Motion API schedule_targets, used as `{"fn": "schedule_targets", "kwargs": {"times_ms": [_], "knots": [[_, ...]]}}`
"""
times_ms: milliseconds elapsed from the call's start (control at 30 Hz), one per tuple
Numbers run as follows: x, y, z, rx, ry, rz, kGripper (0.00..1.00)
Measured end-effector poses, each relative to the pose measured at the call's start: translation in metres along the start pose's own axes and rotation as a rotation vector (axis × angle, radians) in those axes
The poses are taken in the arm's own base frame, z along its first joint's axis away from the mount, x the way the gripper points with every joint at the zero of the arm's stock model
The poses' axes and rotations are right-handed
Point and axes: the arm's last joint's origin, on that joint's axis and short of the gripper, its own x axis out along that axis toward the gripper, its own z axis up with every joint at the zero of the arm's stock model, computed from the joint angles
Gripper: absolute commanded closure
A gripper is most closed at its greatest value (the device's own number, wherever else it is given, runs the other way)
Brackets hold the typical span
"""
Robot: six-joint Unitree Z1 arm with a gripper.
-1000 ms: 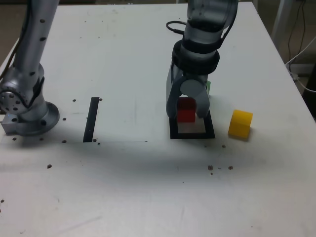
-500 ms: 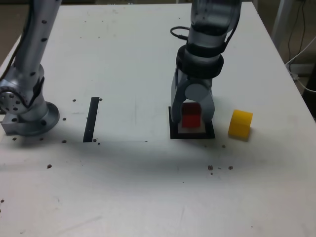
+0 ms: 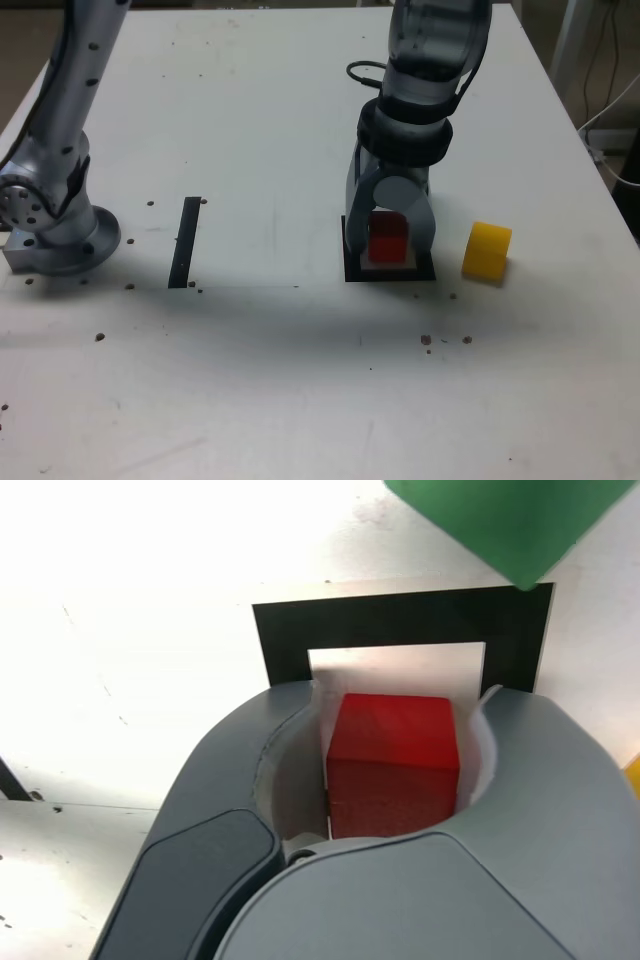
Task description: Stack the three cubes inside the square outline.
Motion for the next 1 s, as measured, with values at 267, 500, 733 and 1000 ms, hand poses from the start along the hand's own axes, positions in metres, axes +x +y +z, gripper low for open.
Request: {"fn": "schedule_targets", "kwargs": {"times_ms": [267, 500, 733, 1000], "knots": [[-0.014, -0.003, -0.013, -0.011, 0.000, 0.035, 0.01], [-0.035, -0.014, -0.022, 0.001, -0.052, 0.048, 0.01], [-0.066, -0.038, -0.012, 0.073, -0.166, 0.071, 0.00], [-0.074, -0.042, 0.025, 0.251, -0.194, 0.122, 0.02]]}}
